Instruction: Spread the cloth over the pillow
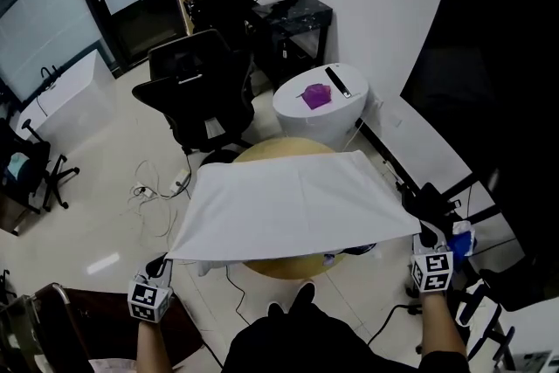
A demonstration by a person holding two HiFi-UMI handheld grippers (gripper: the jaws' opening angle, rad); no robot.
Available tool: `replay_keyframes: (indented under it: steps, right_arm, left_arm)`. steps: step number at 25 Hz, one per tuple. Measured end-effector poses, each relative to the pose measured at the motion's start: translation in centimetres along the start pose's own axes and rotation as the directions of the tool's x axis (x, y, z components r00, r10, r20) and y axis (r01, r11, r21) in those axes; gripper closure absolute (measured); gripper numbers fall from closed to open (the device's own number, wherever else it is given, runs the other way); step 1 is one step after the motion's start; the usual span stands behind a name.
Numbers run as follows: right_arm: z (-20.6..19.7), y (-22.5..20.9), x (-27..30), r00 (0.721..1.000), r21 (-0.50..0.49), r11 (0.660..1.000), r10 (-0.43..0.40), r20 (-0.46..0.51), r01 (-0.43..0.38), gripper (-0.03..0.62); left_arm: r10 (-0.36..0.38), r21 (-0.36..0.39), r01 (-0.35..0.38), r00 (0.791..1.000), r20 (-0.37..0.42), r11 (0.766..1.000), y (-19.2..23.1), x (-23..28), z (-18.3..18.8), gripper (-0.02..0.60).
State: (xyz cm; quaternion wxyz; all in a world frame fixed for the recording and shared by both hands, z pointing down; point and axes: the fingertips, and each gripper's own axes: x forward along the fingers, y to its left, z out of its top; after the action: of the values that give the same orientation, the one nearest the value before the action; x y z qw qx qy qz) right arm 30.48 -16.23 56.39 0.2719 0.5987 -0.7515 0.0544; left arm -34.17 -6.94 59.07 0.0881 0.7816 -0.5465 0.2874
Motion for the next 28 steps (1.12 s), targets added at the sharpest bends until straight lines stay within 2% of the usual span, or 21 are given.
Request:
replay_keyframes:
  steps: [5,13,17,23,28]
  right_arm:
    - [-5.0,1.2,-0.7,0.998,0.031,0.999,-0.032,-0.056,0.034,0.583]
    - [-11.2,3.7,-0.4,0.991,0.036,0.999,-0.028,-0.129,0.033,0.583]
    - [-14.7,4.6,0.6,0.978,0.010,1.000,-0.008,-0.207,0.011,0.582]
    - [-19.2,5.9,2.3,0.951,0.012,1.000,0.023,-0.307,-0.020,0.582]
    - [-21.1,6.9,3.7,0.930,-0.011,0.999,0.044,-0.366,-0.052,0.582]
  left_arm:
    - [-0.055,0.039,0.054,0.998,0.018,0.998,-1.9,-0.1,-3.3,0.581]
    - [-0.113,0.037,0.115,0.992,-0.055,0.993,-4.1,1.9,-8.4,0.581]
    - [-0.140,0.040,0.144,0.986,-0.088,0.989,-5.3,3.3,-10.6,0.581]
    - [-0.188,0.027,0.195,0.966,-0.175,0.980,-7.3,5.9,-14.3,0.581]
    - [-0.212,0.036,0.227,0.947,-0.242,0.973,-8.8,8.1,-15.5,0.581]
